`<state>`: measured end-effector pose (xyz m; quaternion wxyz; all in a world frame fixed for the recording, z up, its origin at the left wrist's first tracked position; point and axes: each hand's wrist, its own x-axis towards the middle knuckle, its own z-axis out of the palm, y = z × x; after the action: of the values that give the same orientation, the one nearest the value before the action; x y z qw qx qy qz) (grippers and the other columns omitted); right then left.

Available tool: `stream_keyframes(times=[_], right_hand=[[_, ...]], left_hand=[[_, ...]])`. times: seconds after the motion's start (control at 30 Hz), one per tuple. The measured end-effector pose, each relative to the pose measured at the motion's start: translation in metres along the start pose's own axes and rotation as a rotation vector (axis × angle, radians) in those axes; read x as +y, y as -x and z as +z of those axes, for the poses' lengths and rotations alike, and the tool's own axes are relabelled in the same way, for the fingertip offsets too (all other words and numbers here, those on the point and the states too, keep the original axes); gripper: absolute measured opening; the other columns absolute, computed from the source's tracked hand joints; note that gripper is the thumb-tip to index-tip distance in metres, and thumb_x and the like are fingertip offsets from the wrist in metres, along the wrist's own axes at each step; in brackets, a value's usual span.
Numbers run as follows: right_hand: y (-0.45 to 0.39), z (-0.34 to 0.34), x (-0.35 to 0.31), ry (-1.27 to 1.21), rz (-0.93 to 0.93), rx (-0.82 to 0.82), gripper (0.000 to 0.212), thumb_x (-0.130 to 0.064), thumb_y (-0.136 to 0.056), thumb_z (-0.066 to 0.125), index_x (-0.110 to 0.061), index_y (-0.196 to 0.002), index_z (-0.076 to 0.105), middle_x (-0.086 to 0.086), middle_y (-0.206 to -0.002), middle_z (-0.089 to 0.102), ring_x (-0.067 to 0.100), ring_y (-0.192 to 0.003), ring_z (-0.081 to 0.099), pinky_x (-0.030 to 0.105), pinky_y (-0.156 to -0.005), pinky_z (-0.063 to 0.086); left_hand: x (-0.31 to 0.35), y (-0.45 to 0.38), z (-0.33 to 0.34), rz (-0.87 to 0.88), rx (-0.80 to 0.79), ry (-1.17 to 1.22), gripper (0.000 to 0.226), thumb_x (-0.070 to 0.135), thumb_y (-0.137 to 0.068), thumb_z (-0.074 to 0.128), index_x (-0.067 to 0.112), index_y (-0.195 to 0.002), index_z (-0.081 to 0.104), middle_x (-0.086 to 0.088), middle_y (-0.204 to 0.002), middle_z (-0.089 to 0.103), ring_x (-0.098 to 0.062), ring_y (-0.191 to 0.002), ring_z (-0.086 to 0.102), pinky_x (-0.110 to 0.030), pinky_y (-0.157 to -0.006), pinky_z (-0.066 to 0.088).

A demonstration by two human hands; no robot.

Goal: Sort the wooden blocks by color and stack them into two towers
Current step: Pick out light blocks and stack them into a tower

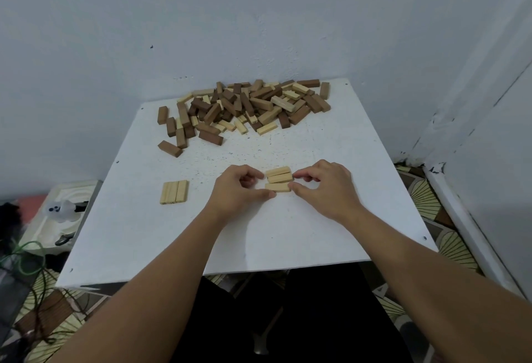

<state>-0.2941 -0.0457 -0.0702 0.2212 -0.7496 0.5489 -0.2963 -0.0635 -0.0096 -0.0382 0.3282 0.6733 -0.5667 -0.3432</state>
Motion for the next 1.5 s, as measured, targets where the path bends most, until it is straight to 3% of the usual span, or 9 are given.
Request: stream_keyframes(times=[0.27, 0.47, 0.63, 0.77, 0.93, 1.17, 1.37, 1.5], right_hand=[[0.0006, 0.0024, 0.0, 0.001, -0.008, 0.001, 0.032, -0.063, -0.085, 0.07, -0.044, -0.109, 0.076, -0.02, -0.093, 0.06, 0.006, -0.095, 0.056, 0.038, -0.102, 0.04], [0.001, -0.0005, -0.0013, 0.017, -0.011, -0.026, 0.042, -0.065, -0.078, 0.076, -0.044, -0.114, 0.074, -0.019, -0.094, 0.059, 0.006, -0.096, 0.054, 0.035, -0.101, 0.037], [0.0004, 0.0002, -0.0008, 0.007, -0.004, -0.019, 0.037, -0.062, -0.079, 0.078, -0.044, -0.111, 0.074, -0.019, -0.094, 0.06, 0.005, -0.093, 0.054, 0.035, -0.101, 0.039], [-0.0009, 0.0012, 0.0009, -0.011, 0.003, -0.019, 0.035, -0.064, -0.078, 0.076, -0.045, -0.108, 0.074, -0.019, -0.093, 0.06, 0.005, -0.093, 0.055, 0.037, -0.102, 0.04], [-0.0019, 0.0013, 0.0, 0.001, 0.003, -0.024, 0.036, -0.064, -0.079, 0.075, -0.045, -0.11, 0.075, -0.02, -0.094, 0.061, 0.005, -0.094, 0.055, 0.037, -0.101, 0.04], [-0.003, 0.0009, -0.001, 0.005, 0.003, -0.033, 0.036, -0.065, -0.08, 0.074, -0.046, -0.111, 0.075, -0.019, -0.095, 0.061, 0.005, -0.094, 0.056, 0.038, -0.102, 0.039], [-0.0024, 0.0007, -0.0011, 0.01, 0.007, -0.039, 0.035, -0.065, -0.079, 0.076, -0.044, -0.106, 0.074, -0.021, -0.093, 0.061, 0.004, -0.091, 0.056, 0.037, -0.099, 0.042], [-0.002, 0.0008, -0.0005, 0.004, 0.011, -0.044, 0.028, -0.065, -0.077, 0.078, -0.044, -0.093, 0.071, -0.022, -0.09, 0.061, 0.005, -0.091, 0.057, 0.038, -0.098, 0.044]], left_hand=[[0.0012, 0.0033, 0.0063, 0.025, 0.046, -0.057, 0.024, 0.036, -0.069, 0.096, 0.026, -0.072, 0.074, 0.006, -0.093, 0.061, -0.009, -0.079, 0.057, -0.023, -0.069, 0.046], [0.0018, 0.0019, 0.0064, -0.008, 0.043, -0.044, 0.023, 0.035, -0.069, 0.096, 0.026, -0.07, 0.075, 0.004, -0.099, 0.061, -0.013, -0.086, 0.06, -0.024, -0.071, 0.048], [0.0031, 0.004, 0.004, -0.014, 0.022, 0.01, 0.019, 0.028, -0.07, 0.096, 0.027, -0.077, 0.079, 0.004, -0.097, 0.062, -0.007, -0.079, 0.055, -0.023, -0.07, 0.047], [-0.0004, 0.0026, 0.0026, -0.054, 0.04, 0.091, 0.028, 0.027, -0.064, 0.099, 0.025, -0.082, 0.078, 0.002, -0.09, 0.06, -0.006, -0.072, 0.053, -0.02, -0.066, 0.046], [-0.0018, 0.0004, 0.0015, -0.042, 0.023, 0.03, 0.056, 0.03, -0.069, 0.097, 0.029, -0.12, 0.075, 0.006, -0.114, 0.059, -0.004, -0.099, 0.058, -0.002, -0.074, 0.043], [-0.0017, 0.0, 0.0027, -0.037, 0.022, -0.008, 0.052, 0.032, -0.072, 0.095, 0.029, -0.12, 0.077, 0.004, -0.11, 0.058, -0.006, -0.095, 0.057, -0.001, -0.069, 0.04], [-0.0015, 0.0017, 0.0026, -0.022, 0.041, -0.004, 0.039, 0.033, -0.07, 0.096, 0.033, -0.105, 0.079, 0.004, -0.108, 0.06, -0.009, -0.094, 0.06, -0.009, -0.071, 0.045], [-0.0021, 0.0025, 0.004, -0.026, 0.056, 0.032, 0.029, 0.032, -0.067, 0.097, 0.03, -0.089, 0.079, 0.0, -0.107, 0.064, -0.017, -0.096, 0.063, -0.028, -0.082, 0.055]])
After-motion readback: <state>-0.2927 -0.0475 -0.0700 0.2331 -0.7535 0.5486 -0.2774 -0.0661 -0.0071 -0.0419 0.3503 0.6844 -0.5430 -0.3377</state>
